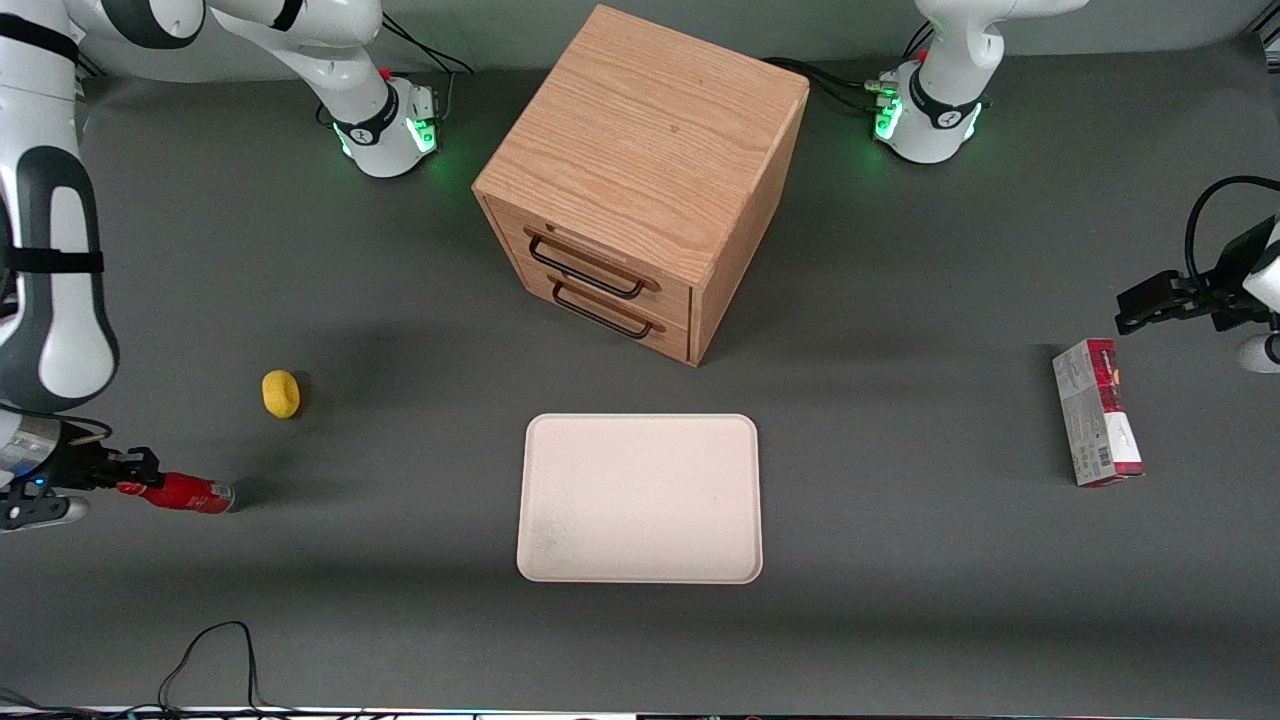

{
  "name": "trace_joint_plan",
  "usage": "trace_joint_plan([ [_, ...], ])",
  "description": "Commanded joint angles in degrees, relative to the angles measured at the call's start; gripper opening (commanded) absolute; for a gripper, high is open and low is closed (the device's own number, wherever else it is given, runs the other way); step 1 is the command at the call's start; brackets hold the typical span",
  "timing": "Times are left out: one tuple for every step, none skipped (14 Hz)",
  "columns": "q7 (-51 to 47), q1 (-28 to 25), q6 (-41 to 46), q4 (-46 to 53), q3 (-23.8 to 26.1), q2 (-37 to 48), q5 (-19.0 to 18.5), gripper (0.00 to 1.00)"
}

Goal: Place coke bottle on tray
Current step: 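Close the right gripper around the bottle's cap end, then lift the bottle and carry it over to the white tray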

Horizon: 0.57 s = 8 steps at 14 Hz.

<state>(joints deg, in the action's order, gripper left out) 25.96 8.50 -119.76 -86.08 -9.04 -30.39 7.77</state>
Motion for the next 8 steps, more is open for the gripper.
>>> trace_joint_plan([
  [-7.65,-1.81,14.32,12.12,-0.36,1.12,-0.12,0.0],
  [-10.2,-2.34,19.33,16.25,-0.36,1.12,-0.47,0.0],
  [-13.27,-2.96,23.3,20.29,-0.27,1.12,-0.99,0.0],
  [-16.52,-3.74,26.47,23.9,-0.1,1.21,-1.43,0.0],
  [-20.39,-4.62,30.25,27.16,0.34,1.21,-1.87,0.0],
  [-23.56,-5.33,33.5,29.63,1.91,1.21,-2.84,0.0],
  [-26.98,-5.68,36.23,31.39,4.71,1.38,-4.93,0.0],
  [-31.98,-5.69,38.17,32.54,9.09,1.65,-7.56,0.0],
])
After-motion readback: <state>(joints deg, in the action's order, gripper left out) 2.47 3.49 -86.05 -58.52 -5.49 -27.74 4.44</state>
